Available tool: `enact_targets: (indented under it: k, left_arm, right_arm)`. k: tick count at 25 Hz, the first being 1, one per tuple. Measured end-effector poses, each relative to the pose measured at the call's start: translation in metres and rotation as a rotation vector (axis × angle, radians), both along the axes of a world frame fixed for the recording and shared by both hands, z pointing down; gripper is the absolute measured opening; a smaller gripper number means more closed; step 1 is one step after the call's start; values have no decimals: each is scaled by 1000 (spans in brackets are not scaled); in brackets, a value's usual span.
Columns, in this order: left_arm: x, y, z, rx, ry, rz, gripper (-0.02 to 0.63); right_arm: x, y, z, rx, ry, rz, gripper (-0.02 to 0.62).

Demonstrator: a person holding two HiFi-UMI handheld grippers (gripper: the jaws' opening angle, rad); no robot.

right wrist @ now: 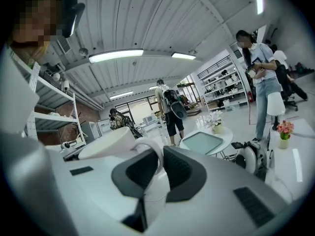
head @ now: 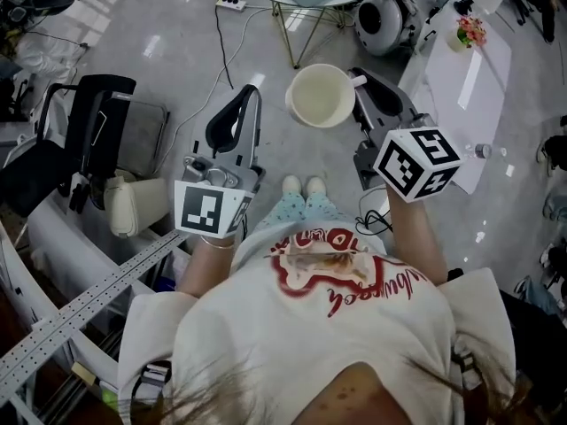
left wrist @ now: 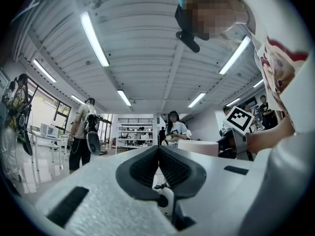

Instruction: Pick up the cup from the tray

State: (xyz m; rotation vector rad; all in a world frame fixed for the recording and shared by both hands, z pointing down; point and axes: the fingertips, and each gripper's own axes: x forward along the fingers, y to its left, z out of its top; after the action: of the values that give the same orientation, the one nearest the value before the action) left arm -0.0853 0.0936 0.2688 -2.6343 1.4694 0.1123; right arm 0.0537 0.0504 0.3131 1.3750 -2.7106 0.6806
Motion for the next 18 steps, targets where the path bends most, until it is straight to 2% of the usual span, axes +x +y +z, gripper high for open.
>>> enact_targets:
  k: [4,18]
  left_arm:
    - [3,0,-1,3,7,-28,14]
    - [19,8,-5,14,4,-4,14]
  right_arm:
    - [7,10,-2,13,15,-9,44]
    - [21,11,-2,14,3,17,44]
